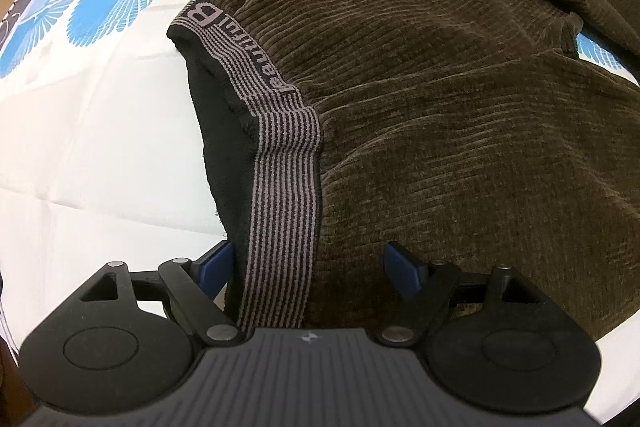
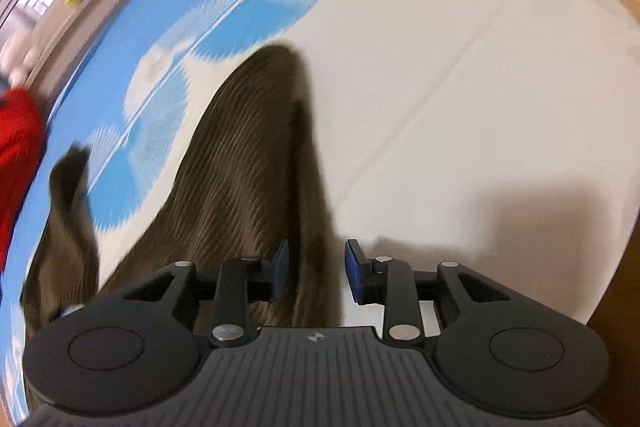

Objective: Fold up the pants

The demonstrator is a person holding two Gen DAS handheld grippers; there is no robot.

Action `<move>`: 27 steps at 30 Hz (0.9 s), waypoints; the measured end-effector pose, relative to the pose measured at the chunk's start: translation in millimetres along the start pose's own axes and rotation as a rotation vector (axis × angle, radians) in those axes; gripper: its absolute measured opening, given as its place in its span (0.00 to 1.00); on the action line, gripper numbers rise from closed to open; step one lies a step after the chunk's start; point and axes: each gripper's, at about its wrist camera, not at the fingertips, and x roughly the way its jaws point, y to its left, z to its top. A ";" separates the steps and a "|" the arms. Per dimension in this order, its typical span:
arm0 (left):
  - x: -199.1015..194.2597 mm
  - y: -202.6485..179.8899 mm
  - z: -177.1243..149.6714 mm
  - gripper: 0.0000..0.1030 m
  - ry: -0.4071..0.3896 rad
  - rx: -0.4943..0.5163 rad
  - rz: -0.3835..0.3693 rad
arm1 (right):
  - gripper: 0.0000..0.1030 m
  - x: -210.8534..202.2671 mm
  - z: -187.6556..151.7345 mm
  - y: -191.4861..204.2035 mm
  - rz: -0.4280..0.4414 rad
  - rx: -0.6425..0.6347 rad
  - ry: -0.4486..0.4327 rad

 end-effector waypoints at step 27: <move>1.9 -10.1 1.8 0.83 0.007 0.014 0.019 | 0.39 50.3 23.3 1.0 0.018 0.002 -0.056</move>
